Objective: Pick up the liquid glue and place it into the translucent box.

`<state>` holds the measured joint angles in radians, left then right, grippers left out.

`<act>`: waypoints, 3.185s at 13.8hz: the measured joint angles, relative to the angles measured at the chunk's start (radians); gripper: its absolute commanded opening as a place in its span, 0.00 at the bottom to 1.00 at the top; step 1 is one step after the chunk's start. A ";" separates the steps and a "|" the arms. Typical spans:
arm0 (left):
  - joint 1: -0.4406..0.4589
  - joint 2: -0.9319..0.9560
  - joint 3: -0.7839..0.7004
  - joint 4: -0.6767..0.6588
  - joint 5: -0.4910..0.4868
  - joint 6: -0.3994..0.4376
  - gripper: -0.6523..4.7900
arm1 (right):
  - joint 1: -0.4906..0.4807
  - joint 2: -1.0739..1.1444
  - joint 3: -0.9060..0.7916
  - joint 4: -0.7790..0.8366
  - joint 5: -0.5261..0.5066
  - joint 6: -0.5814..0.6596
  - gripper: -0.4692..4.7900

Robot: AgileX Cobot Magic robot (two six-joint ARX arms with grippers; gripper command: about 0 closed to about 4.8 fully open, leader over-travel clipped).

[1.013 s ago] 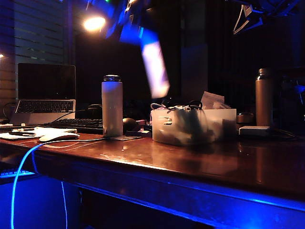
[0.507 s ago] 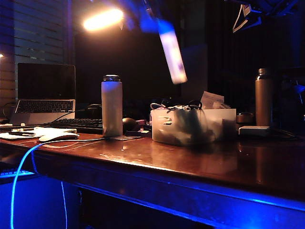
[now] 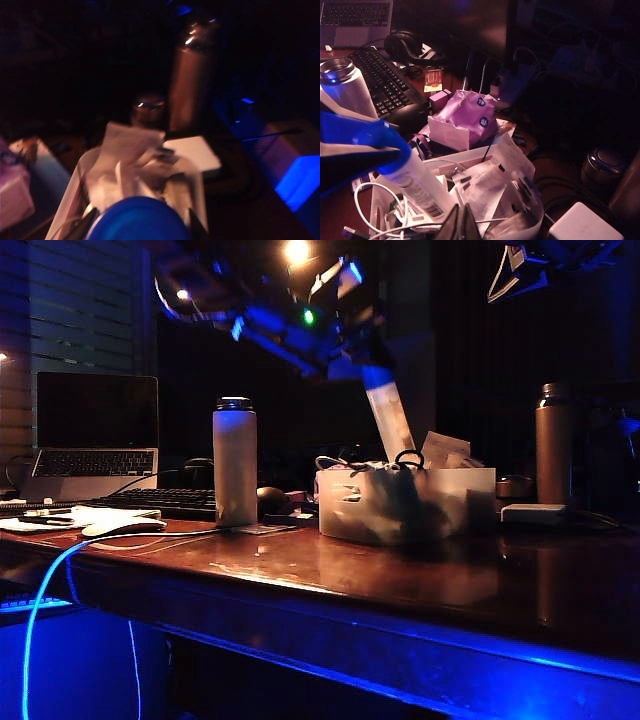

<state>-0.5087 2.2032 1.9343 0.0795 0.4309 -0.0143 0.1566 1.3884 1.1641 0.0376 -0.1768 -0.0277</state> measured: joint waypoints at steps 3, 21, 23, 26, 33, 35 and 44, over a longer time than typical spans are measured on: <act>0.000 0.030 0.000 0.010 -0.026 -0.002 0.51 | 0.000 0.000 0.000 -0.013 0.000 0.000 0.09; -0.001 -0.062 0.253 -0.198 0.011 -0.011 0.11 | 0.000 0.000 0.000 -0.007 0.000 0.000 0.09; -0.001 -0.186 0.253 -0.301 0.012 0.021 0.11 | 0.000 -0.019 0.000 -0.009 0.000 0.001 0.09; -0.002 -0.412 0.253 -0.521 0.004 0.072 0.11 | 0.000 -0.117 -0.001 -0.017 0.000 0.000 0.09; -0.002 -0.990 0.257 -1.072 -0.280 0.193 0.11 | 0.000 -0.491 -0.001 -0.232 -0.001 -0.078 0.09; -0.002 -1.076 0.257 -1.257 -0.357 0.200 0.11 | 0.000 -0.552 -0.038 -0.291 -0.001 -0.078 0.09; -0.001 -1.698 -0.406 -1.424 -0.453 0.087 0.11 | 0.013 -0.986 -0.590 -0.247 -0.007 -0.029 0.09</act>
<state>-0.5098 0.5049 1.5284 -1.3449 -0.0219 0.0731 0.1699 0.4023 0.5743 -0.2092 -0.1841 -0.0566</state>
